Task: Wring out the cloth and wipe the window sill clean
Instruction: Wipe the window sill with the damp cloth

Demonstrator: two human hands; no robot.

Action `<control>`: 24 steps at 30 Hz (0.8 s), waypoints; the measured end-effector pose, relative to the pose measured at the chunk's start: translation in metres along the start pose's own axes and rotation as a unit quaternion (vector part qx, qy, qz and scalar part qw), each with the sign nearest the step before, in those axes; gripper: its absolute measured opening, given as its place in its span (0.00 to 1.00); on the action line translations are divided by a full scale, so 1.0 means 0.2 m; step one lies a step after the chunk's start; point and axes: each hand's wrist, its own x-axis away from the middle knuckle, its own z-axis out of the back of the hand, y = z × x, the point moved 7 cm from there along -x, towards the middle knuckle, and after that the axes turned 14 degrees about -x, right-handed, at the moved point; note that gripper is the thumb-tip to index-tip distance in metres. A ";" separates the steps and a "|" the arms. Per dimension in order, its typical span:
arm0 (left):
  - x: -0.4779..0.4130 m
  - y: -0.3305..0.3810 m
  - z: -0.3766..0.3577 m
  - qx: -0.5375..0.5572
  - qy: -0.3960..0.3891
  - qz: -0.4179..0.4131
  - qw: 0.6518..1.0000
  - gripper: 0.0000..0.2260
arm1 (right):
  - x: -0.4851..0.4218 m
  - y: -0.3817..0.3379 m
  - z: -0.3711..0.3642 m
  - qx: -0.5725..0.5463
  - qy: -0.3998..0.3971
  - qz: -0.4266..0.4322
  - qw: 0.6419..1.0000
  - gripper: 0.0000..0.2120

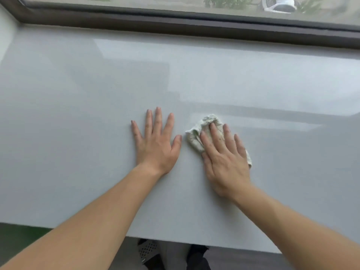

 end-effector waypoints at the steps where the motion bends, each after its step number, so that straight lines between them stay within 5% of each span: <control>1: 0.01 0.00 -0.01 -0.009 0.006 0.004 1.000 0.31 | -0.01 0.04 0.03 0.009 -0.027 0.051 0.998 0.26; 3: 0.01 0.00 -0.01 -0.004 0.016 0.014 1.000 0.31 | -0.17 0.22 0.12 0.020 -0.024 0.068 0.997 0.26; 8: 0.01 0.01 -0.01 0.001 0.014 0.018 1.000 0.30 | -0.55 0.38 0.23 -0.049 0.081 -0.165 0.982 0.26; 13: 0.00 0.00 0.03 0.046 0.029 0.033 0.998 0.29 | -0.44 0.05 0.08 0.004 -0.038 0.146 0.989 0.26; 15: -0.02 0.00 0.07 0.062 0.044 0.043 0.996 0.27 | -0.59 0.18 0.15 0.015 -0.031 0.139 0.990 0.26; 20: -0.28 0.07 0.15 0.122 0.066 0.017 0.990 0.30 | -1.02 0.42 0.32 -0.044 0.066 -0.107 0.991 0.26; 22: -0.39 0.11 0.14 0.117 0.037 0.023 0.992 0.33 | -1.00 0.30 0.27 -0.029 0.059 -0.065 0.996 0.27; 24: -0.42 0.13 0.12 0.067 0.026 0.031 0.997 0.33 | -0.90 0.17 0.20 0.007 -0.001 0.099 0.995 0.26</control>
